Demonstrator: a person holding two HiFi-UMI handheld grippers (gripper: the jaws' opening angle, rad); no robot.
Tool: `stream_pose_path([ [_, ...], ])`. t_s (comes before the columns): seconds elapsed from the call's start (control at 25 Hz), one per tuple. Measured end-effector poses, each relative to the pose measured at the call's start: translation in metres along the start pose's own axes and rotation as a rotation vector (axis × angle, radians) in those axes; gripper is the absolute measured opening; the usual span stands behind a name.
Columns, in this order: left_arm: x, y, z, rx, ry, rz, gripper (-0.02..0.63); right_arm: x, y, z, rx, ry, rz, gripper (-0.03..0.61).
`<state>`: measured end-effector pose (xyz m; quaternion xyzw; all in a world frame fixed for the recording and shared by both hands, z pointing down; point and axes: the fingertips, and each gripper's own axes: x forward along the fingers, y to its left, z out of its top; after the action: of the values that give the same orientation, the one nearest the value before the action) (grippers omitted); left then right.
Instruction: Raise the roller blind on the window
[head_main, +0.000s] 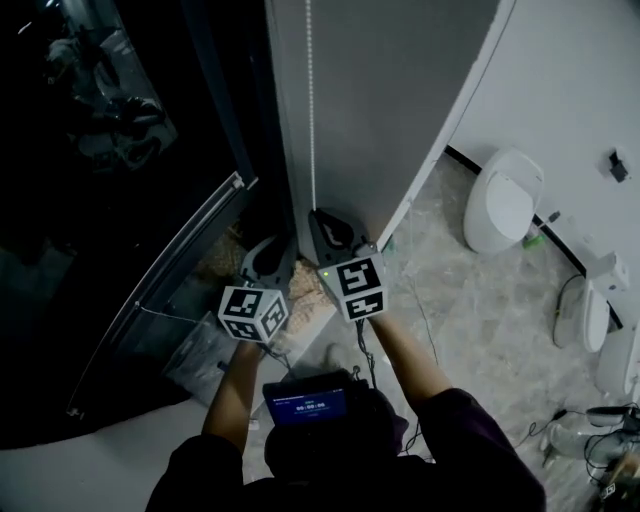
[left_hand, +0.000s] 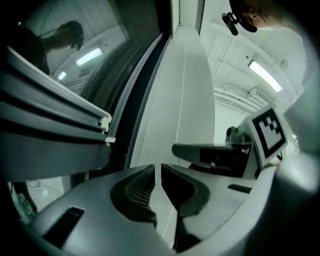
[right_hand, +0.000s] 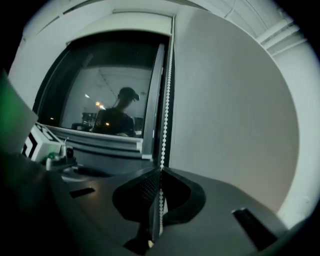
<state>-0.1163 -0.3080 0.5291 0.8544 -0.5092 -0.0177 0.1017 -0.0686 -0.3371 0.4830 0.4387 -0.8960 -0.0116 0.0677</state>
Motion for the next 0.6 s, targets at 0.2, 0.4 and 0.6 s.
stream_pose_path([
  [0.2,0.001,0.007,-0.059,-0.052,0.115,0.005,0.018,0.002,0.009,-0.089,0.037,0.155,0.007,0.015],
  [0.4,0.004,0.004,-0.064,-0.076,0.126,-0.006,0.018,0.003,0.012,-0.117,0.054,0.224,0.023,0.014],
  [0.6,0.014,-0.020,0.021,0.009,0.000,-0.080,0.020,-0.005,0.020,-0.121,0.072,0.241,0.039,0.012],
])
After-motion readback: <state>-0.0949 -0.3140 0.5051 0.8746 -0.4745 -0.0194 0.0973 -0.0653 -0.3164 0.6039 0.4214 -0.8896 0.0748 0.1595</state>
